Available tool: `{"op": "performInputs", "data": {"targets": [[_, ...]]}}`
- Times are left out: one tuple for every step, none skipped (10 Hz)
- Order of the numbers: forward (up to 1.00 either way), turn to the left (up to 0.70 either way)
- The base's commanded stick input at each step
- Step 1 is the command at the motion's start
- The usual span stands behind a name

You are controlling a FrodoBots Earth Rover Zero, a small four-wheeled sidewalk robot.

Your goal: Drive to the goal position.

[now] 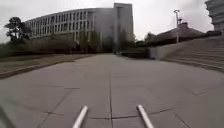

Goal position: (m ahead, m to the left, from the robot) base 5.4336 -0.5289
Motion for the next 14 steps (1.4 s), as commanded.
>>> {"op": "performInputs", "data": {"targets": [[1.0,0.0],[1.0,-0.08],[1.0,-0.22],[1.0,-0.27],[1.0,-0.27],[1.0,-0.01],[1.0,0.0],[1.0,0.0],[1.0,0.0],[1.0,0.0],[1.0,0.0],[1.0,0.0],[1.0,-0.15],[1.0,-0.27]]}}
